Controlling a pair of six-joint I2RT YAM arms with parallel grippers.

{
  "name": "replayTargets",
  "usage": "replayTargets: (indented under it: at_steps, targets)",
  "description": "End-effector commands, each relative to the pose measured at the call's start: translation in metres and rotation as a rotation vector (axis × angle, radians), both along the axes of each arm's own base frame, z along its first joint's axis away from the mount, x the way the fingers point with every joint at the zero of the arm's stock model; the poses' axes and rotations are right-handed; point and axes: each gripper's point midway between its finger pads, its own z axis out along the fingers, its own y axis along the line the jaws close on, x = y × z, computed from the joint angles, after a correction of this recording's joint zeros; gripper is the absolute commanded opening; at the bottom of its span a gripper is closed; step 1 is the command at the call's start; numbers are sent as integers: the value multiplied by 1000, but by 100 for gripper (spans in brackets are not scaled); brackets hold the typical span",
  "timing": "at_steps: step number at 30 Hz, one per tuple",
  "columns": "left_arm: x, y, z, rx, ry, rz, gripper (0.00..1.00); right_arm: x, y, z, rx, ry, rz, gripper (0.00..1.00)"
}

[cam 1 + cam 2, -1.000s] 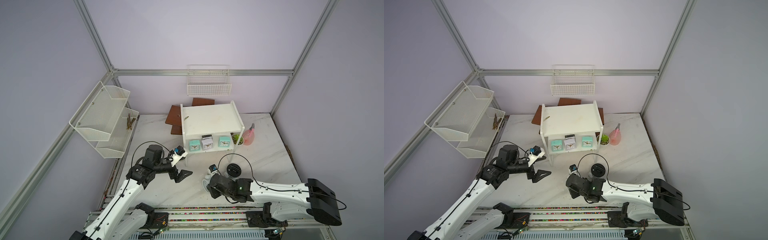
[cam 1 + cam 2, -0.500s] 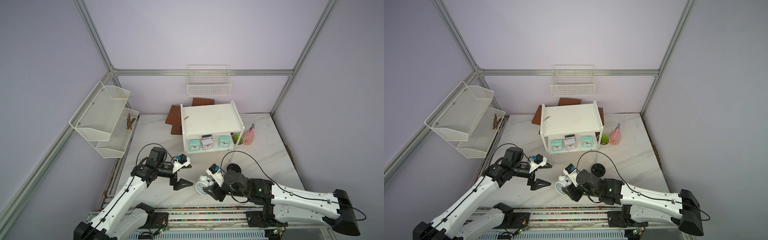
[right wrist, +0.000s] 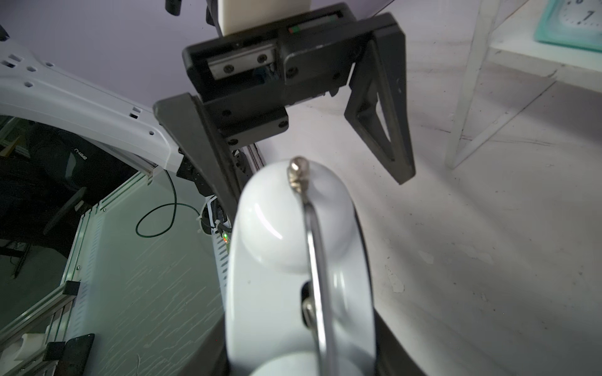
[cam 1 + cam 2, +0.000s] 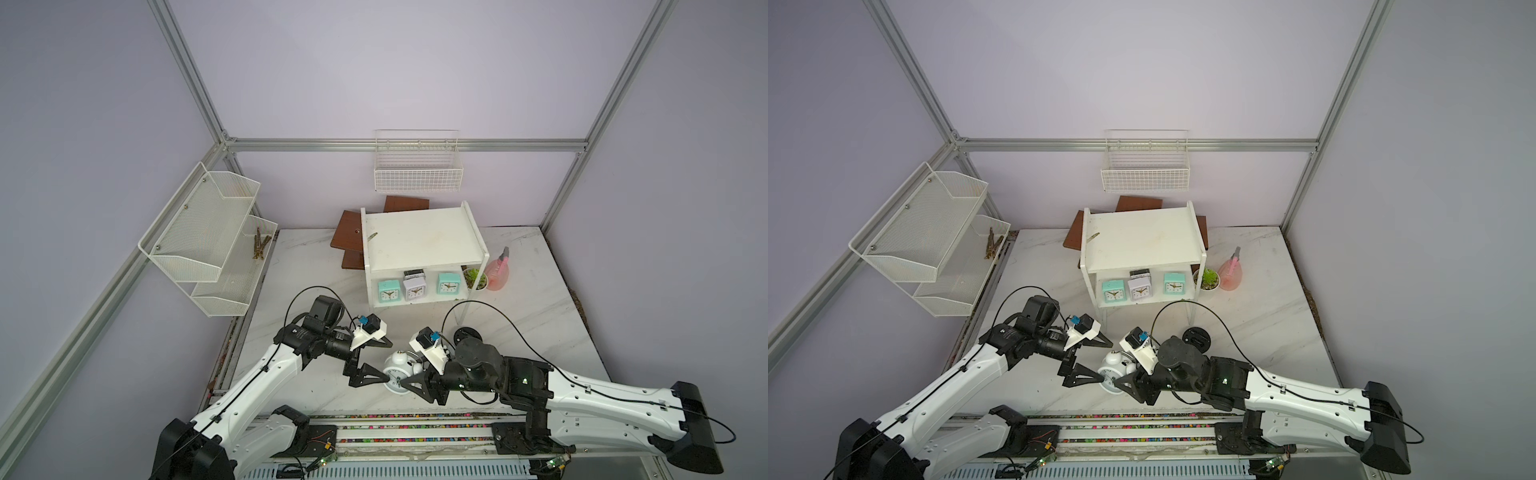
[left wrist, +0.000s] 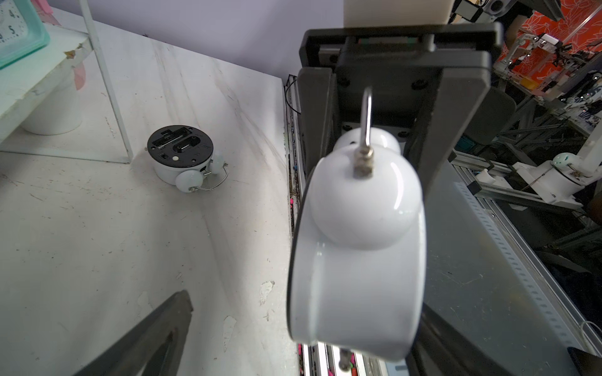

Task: Place the alarm clocks on the shelf by style
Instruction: Pick up the alarm from the center of the board.

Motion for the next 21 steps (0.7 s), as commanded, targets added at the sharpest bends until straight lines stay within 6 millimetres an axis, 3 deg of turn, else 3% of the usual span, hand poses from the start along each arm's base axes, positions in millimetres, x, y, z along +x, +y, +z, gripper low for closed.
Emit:
replayTargets:
  at_steps: [1, 12, 21]
  targets:
    - [-7, -1, -2, 4, -29, -36, 100, 1, 13, 29, 118, -69, 28, 40]
    - [-21, -1, -5, 14, -43, -84, 85, 8, 10, 26, 115, -118, -5, 39]
    - [-19, -2, -7, 28, -40, -84, 50, 13, 6, 20, 99, -117, -37, 41]
